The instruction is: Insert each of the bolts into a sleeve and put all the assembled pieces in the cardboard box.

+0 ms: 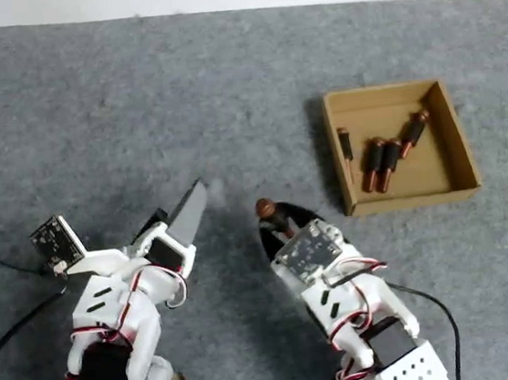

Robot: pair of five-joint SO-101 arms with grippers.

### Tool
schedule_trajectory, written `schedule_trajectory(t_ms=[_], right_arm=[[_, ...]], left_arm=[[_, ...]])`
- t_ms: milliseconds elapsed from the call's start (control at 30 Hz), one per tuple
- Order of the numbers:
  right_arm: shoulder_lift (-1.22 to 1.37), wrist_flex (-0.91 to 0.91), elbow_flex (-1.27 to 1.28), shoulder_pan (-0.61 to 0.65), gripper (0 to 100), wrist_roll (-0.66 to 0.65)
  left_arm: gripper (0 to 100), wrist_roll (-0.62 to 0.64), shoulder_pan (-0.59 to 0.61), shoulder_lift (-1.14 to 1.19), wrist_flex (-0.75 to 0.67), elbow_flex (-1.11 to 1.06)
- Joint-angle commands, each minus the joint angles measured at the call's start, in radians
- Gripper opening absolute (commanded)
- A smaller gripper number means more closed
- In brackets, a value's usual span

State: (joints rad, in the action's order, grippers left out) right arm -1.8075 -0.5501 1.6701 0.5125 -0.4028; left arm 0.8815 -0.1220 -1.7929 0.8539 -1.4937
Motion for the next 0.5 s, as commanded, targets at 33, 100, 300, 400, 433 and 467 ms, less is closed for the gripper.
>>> schedule_trajectory(t_ms=[33, 100, 300, 400, 433, 467], right_arm=[[-0.008, 0.002, 0.122, -0.084, 0.5, 0.002], [-0.008, 0.002, 0.122, -0.107, 0.5, 0.002], [-0.007, 0.031, 0.108, -0.268, 0.5, 0.002], [0.002, 0.119, 0.094, -0.371, 0.5, 0.002], [0.004, 0.153, 0.088, -0.397, 0.5, 0.002], [0.004, 0.177, 0.074, -0.417, 0.5, 0.002]], left_arm=[[13, 0.003, 0.061, -0.005, 0.002, 0.001], [5, 0.003, 0.104, -0.005, 0.002, -0.002], [0, -0.006, 0.202, -0.005, -0.172, -0.154], [1, -0.060, 0.245, -0.005, -0.287, -0.202], [1, -0.061, 0.251, -0.005, -0.307, -0.203], [1, -0.061, 0.251, -0.005, -0.311, -0.203]])
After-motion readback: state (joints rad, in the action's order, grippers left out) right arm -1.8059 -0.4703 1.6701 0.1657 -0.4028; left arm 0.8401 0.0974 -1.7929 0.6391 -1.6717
